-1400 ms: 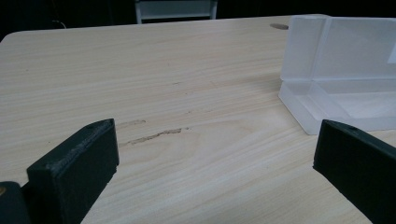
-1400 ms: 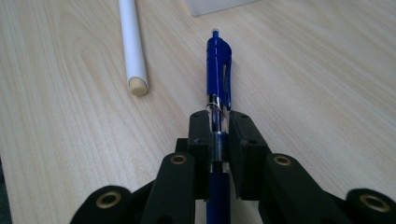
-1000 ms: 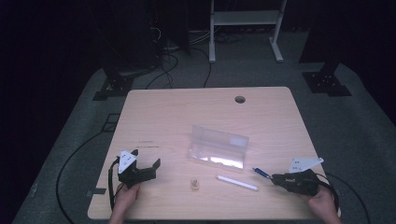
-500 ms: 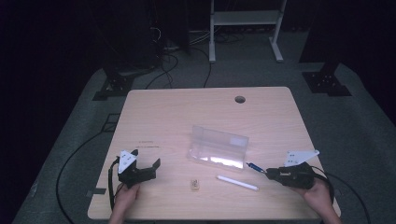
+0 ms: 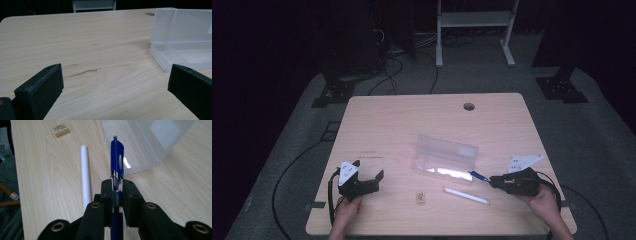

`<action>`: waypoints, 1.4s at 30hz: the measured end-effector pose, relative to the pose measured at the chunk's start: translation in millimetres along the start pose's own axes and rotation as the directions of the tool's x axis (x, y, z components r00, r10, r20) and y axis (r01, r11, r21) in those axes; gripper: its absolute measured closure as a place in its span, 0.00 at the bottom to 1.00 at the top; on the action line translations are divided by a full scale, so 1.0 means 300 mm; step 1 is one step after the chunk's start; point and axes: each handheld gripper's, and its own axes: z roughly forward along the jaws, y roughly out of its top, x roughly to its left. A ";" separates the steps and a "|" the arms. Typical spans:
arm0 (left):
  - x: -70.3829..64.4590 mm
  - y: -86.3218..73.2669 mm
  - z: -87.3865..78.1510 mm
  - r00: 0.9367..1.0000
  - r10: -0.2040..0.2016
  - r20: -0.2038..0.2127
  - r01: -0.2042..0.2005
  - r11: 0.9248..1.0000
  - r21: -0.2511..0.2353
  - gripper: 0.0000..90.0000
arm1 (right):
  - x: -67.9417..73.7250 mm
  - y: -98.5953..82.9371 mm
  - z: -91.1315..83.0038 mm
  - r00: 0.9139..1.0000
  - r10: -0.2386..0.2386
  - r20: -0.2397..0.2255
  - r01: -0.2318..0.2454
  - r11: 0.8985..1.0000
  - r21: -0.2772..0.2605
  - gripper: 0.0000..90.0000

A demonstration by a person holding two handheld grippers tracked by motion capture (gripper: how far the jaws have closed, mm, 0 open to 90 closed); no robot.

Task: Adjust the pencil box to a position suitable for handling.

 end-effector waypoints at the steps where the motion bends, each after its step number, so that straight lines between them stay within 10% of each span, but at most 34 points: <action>1: 0.000 0.000 0.000 1.000 0.000 0.000 0.000 1.000 0.001 0.00 | 0.000 0.007 0.001 1.000 0.000 -0.002 0.000 1.000 0.002 0.88; 42: 0.002 0.000 0.000 1.000 -0.005 0.004 0.005 1.000 0.000 0.00 | -0.018 0.226 0.143 0.997 -0.049 -0.059 0.051 0.998 0.033 0.88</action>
